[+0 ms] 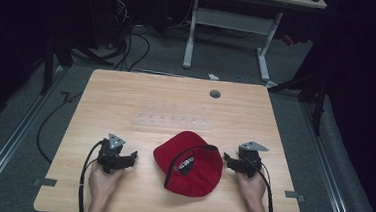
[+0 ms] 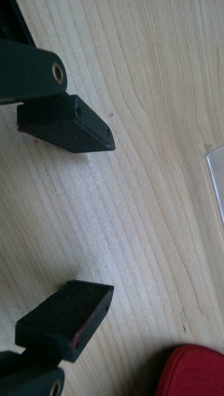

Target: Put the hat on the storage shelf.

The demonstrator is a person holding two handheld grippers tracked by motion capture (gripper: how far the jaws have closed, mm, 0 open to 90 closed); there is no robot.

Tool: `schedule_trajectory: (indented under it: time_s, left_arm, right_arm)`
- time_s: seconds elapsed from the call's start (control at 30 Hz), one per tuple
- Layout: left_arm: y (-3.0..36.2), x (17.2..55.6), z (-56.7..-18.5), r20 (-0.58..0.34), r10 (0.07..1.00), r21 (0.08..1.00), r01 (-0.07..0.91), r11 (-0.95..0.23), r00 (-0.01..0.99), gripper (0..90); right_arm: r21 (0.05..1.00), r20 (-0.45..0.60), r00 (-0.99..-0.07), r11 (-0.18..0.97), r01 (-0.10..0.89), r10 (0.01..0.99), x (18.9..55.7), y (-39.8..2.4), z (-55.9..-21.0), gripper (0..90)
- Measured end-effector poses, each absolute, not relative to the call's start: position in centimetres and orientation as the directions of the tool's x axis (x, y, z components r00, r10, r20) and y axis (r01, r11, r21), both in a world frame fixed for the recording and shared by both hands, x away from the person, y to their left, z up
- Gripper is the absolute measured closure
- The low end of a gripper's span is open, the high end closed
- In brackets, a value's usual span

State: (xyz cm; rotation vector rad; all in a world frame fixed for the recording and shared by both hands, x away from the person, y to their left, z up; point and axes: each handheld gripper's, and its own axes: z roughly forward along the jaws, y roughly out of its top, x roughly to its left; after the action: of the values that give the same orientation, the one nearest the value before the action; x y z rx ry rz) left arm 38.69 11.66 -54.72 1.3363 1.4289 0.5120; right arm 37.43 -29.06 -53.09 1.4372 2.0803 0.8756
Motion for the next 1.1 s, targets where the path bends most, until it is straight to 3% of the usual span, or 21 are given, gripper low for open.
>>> schedule_trajectory:
  time_s: [0.87, 1.1]
  left_arm:
    - [11.65, 38.82, -54.7, -0.397, 0.901, 0.851, 0.437, 0.289, 0.176, 26.9]
    - [11.64, 38.8, -54.72, -0.393, 0.902, 0.853, 0.438, 0.285, 0.177, 26.3]
  right_arm:
    - [0.728, -0.013, -0.333, 0.237, 0.643, 0.943, 37.19, -29.24, -53.05, 39.3]
    - [0.734, 0.037, -0.324, 0.195, 0.65, 0.945, 36.52, -29.76, -52.34, 40.9]
